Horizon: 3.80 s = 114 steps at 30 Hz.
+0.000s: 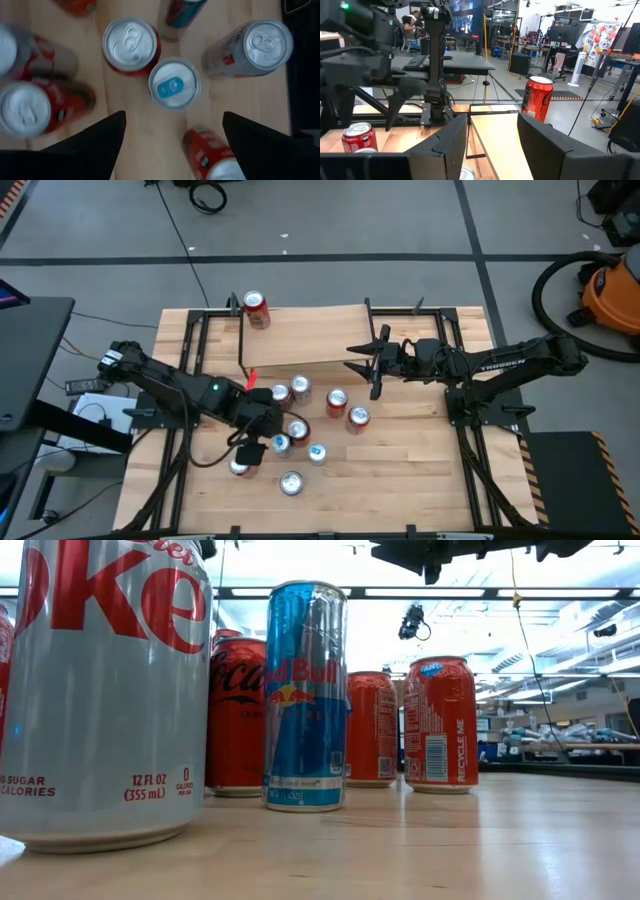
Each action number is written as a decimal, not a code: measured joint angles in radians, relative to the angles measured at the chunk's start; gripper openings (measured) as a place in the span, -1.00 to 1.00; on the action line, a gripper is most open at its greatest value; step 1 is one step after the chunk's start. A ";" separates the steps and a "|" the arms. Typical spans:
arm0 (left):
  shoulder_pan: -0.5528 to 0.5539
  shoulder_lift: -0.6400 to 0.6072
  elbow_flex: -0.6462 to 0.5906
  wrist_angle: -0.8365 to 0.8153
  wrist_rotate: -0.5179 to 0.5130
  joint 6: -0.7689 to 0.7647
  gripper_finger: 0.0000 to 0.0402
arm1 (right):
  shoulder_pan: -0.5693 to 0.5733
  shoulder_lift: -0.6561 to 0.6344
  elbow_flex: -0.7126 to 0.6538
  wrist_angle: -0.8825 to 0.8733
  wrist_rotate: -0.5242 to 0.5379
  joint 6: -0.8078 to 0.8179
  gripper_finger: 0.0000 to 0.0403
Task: Place canned beverage on shelf
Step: Put the blue soda can on the shelf
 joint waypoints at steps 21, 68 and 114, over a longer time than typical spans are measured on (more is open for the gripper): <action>0.002 0.172 0.000 0.057 -0.022 0.193 0.71 | 0.000 0.000 0.000 0.003 0.000 0.000 -0.08; 0.035 0.215 0.065 -0.059 0.008 0.102 0.26 | 0.000 0.000 0.000 0.007 0.000 0.000 -0.08; 0.816 0.190 0.621 -0.443 0.024 0.200 0.26 | -0.014 0.000 0.000 0.024 0.001 -0.001 -0.08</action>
